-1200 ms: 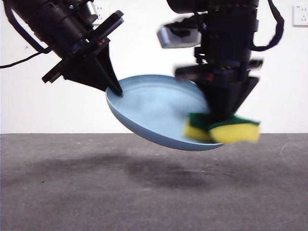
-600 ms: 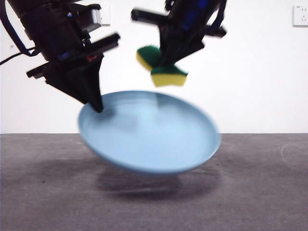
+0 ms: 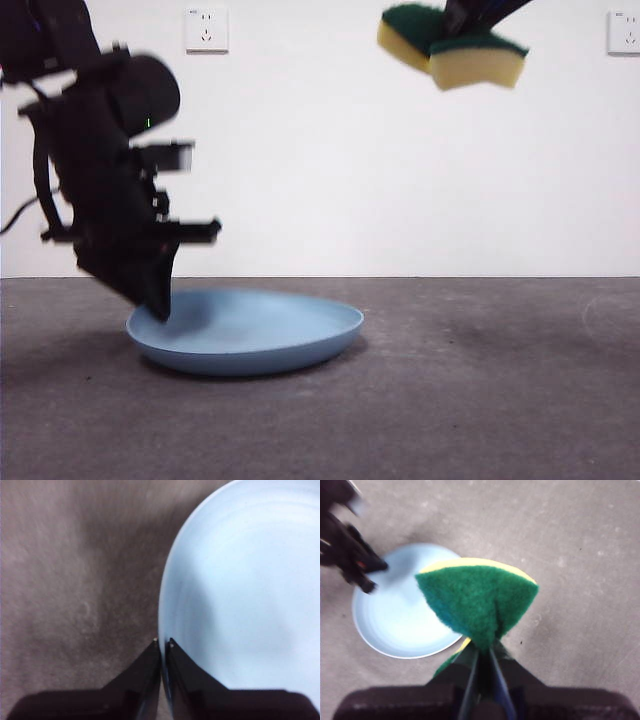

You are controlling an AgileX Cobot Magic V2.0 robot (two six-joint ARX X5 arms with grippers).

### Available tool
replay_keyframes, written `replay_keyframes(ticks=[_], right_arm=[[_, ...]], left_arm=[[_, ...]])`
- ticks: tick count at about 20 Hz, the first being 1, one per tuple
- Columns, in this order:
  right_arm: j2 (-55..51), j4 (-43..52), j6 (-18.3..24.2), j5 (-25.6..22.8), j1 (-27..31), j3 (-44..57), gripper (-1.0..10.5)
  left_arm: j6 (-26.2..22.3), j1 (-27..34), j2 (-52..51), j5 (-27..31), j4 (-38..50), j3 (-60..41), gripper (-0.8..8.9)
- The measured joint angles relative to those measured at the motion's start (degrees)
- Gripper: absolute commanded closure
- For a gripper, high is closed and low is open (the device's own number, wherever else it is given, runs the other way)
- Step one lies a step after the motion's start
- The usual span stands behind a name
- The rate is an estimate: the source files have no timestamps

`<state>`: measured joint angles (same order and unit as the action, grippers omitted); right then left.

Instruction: Pick up the plate,pick up the cloth,clean the plate with the cloth

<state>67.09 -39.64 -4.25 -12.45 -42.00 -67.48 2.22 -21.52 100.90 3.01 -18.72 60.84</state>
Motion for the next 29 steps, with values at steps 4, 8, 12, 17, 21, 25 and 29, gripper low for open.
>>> replay_keyframes(ticks=[4, 8, 12, 17, 21, 25, 29], right_arm=[[-0.1, 0.6, -0.4, -4.3, 0.0, 0.0, 9.6], [4.8, 5.7, -1.8, -8.0, 1.5, 0.0, 9.6], [14.0, 8.6, -3.6, -1.2, 5.9, 0.0, 9.6], [27.6, 8.6, -5.6, 7.5, 11.5, 0.0, 9.6], [33.6, 8.9, -6.3, 11.5, 12.9, 0.0, 9.4], [34.8, 8.5, -6.5, 13.9, 13.2, 0.0, 6.8], [34.8, 7.8, -6.5, 13.7, 13.4, 0.0, 3.0]], left_arm=[[-0.9, 0.2, 0.5, 1.0, -3.0, 0.0, 4.23], [0.4, -0.3, -7.4, 0.3, -7.1, -0.5, 4.23], [0.8, -2.5, -21.7, -0.6, -9.1, -0.5, 4.36], [2.0, -4.9, -39.1, -3.3, -15.6, -0.5, 4.36], [3.5, -5.7, -47.0, -5.9, -20.7, -0.5, 4.36], [3.8, -5.7, -48.5, -6.2, -24.2, -0.5, 4.36], [3.9, -5.7, -48.4, -6.2, -24.8, -0.5, 4.36]])
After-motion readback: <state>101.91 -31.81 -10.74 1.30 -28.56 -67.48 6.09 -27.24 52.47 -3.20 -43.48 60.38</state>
